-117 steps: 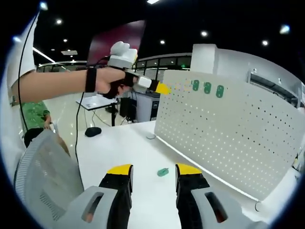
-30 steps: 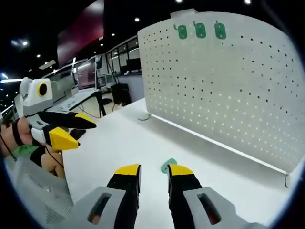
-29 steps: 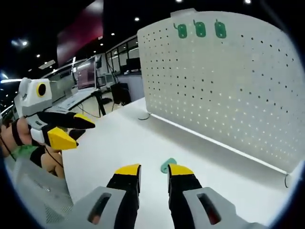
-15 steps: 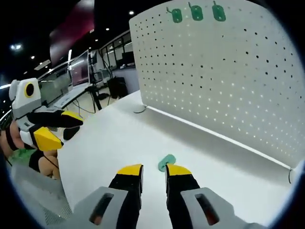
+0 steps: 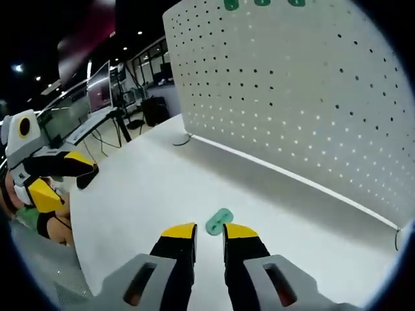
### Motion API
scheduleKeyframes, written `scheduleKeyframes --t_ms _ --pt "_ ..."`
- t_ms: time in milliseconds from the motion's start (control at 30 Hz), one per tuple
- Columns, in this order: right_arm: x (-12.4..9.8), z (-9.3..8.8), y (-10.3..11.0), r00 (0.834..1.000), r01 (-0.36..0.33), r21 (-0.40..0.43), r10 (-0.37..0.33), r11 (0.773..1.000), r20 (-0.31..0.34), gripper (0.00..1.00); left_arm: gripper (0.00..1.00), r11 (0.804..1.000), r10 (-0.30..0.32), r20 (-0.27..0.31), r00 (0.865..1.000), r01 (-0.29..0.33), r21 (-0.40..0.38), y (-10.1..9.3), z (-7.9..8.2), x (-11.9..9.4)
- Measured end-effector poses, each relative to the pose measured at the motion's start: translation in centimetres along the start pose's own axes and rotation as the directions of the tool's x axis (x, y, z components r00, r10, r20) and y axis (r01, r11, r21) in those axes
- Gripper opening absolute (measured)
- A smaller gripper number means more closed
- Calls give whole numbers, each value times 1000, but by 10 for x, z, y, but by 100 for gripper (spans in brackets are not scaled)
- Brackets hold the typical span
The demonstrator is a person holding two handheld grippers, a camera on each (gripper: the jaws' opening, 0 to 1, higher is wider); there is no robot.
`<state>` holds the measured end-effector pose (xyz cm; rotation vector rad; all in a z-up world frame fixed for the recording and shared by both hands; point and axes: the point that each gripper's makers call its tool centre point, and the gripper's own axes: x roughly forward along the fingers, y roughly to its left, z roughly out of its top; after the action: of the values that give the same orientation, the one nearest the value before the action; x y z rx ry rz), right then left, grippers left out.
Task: Insert the hook assembly into the mounting plate slot until the hook locks in place.
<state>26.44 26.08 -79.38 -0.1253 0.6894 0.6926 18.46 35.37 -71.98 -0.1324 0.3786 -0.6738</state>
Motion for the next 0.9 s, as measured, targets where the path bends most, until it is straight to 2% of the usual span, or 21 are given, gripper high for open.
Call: scheduleKeyframes --t_ms 167,533,633,800,900 --pt "6 -3 -3 1000 4 -6 -4 1000 -25 15 38 1000 3 -7 1000 -3 -12 1 -5 -1" --pt "20 -6 -14 998 22 69 -18 997 -61 12 37 1000 7 -21 1000 -7 -13 7 -8 -2" --pt "24 -7 -15 997 26 47 -22 999 -76 12 37 1000 13 -33 999 -13 -20 10 -12 -2" --pt "30 -6 -14 997 11 68 -5 998 -79 10 37 999 19 -41 999 -20 -27 12 -16 -4" --pt "32 -11 -17 995 25 68 -18 997 -102 9 37 999 23 -39 999 -25 -29 13 -17 -4"
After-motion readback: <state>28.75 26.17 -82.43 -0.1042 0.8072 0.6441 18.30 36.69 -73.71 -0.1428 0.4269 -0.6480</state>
